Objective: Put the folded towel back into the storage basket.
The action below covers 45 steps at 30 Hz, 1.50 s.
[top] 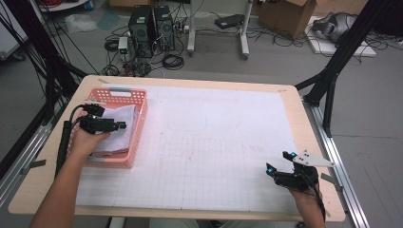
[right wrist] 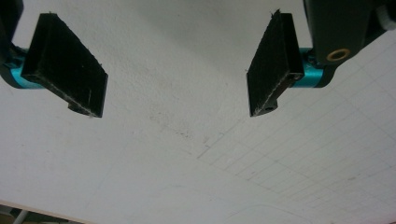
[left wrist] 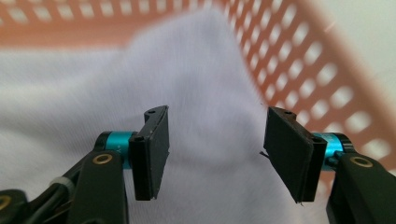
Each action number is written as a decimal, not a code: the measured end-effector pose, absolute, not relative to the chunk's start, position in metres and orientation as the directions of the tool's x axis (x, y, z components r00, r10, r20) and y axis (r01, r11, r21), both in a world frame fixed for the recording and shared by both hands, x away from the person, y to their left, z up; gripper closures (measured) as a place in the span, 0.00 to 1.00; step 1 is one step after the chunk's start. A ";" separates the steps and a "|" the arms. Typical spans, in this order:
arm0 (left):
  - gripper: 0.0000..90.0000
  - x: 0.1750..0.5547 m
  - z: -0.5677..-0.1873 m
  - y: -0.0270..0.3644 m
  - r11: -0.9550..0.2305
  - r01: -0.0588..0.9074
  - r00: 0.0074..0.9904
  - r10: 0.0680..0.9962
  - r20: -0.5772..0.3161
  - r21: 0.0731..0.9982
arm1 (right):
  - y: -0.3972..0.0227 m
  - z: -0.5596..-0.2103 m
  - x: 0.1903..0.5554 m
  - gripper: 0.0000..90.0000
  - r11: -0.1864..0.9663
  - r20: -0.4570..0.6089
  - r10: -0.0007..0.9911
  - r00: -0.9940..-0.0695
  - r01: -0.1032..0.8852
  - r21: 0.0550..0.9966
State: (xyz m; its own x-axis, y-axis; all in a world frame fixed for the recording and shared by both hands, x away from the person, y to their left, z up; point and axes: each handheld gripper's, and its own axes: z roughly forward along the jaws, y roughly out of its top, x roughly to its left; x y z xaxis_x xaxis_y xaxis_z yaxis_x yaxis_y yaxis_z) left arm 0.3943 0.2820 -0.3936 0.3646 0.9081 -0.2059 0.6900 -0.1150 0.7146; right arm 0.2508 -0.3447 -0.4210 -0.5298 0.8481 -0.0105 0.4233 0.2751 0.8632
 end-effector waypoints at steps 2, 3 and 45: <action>0.43 0.388 -0.383 0.284 -0.057 0.625 0.373 0.898 -0.234 0.779 | -0.345 -0.421 0.251 0.21 0.275 -0.010 0.848 -0.529 0.424 0.863; 0.42 0.383 -0.378 0.283 -0.035 0.587 0.385 0.891 -0.240 0.809 | -0.345 -0.421 0.251 0.21 0.277 -0.013 0.850 -0.527 0.424 0.862; 0.22 0.271 -0.412 0.090 -0.062 0.184 0.762 0.639 -0.103 0.981 | -0.345 -0.415 0.245 0.21 0.271 -0.030 0.855 -0.518 0.395 0.878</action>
